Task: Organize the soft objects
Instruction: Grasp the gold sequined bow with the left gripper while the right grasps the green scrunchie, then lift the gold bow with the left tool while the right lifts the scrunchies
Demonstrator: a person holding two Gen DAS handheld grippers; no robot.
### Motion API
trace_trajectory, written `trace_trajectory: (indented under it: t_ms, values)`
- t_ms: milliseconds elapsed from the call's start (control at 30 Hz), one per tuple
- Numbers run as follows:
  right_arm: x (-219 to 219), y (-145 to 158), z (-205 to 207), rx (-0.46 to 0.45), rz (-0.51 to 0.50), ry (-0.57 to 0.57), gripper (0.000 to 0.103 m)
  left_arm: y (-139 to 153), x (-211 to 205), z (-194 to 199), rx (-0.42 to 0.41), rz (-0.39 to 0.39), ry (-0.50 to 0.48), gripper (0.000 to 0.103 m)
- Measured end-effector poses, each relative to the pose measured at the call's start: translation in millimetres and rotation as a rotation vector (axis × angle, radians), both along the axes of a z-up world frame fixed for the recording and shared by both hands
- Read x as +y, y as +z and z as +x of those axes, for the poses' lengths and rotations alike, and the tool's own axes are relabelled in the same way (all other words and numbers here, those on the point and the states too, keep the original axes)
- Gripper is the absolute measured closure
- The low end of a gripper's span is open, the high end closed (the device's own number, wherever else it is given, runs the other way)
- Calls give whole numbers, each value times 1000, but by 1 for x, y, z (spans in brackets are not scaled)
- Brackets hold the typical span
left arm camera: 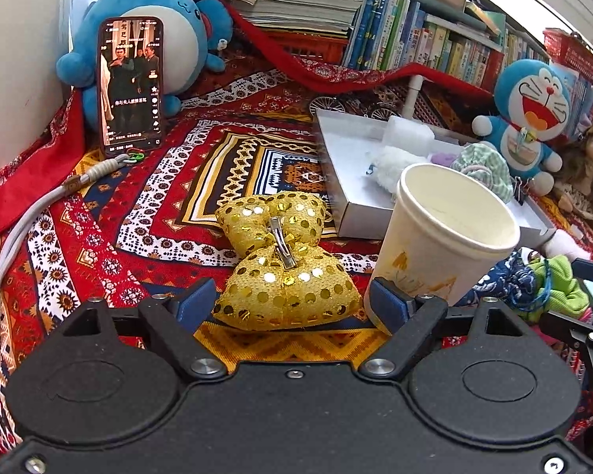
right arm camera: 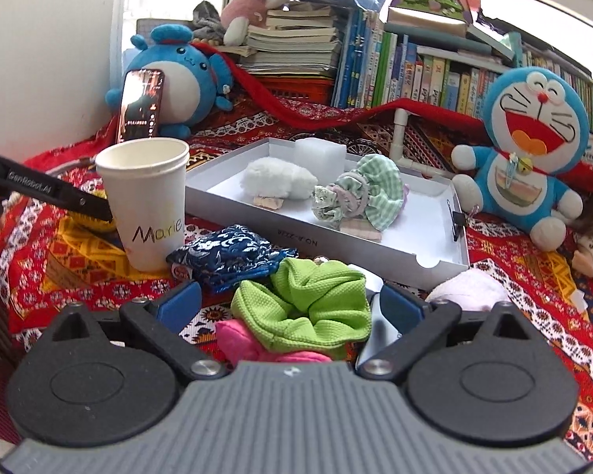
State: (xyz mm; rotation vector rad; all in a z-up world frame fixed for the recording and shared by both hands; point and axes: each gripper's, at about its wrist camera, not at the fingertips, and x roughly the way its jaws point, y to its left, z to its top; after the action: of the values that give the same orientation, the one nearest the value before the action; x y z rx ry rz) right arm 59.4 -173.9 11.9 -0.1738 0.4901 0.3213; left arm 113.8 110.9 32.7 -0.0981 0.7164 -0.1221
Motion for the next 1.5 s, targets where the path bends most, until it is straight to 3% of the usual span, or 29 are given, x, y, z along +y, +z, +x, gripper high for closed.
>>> trace_trajectory:
  t_ms: [300,567,700,800,867,967,1033,1133,1300,1367,1400,1467,1500]
  values:
    - [1,5,-7,-80,-2,-17,13,-7,-3,9,1,3,15,20]
    - [-1,-2,-3,-64,-17,-40,18,-14,-8,13,11,16,18,22]
    - [0,-4,-2,-59,-23,-36,22,-15,-7,15,9,14,26,29]
    - [2,-3,-4,-73,-25,-38,39,-14,-6,14,1,14,32,39]
    - [2,0,-7,-102,-19,-45,56,-12,-5,13,-15,24,39,48]
    - [1,8,-13,-165,-11,-79,69,-6,-3,11,-43,42,63,57]
    - [-2,13,-13,-182,13,-97,73,-1,-1,12,-61,50,80,58]
    - [-8,20,-11,-196,37,-129,89,6,3,12,-84,53,95,59]
    - [-19,27,-8,-171,72,-130,86,14,8,10,-101,48,102,59]
    - [-22,25,-8,-125,95,-98,76,15,8,8,-96,42,96,59]
    - [-23,24,-9,-107,106,-81,62,14,8,7,-94,41,95,59]
    - [-22,19,-15,-92,104,-39,45,14,8,6,-91,41,92,59]
    - [-20,17,-20,-91,88,-20,41,14,8,6,-91,40,92,59]
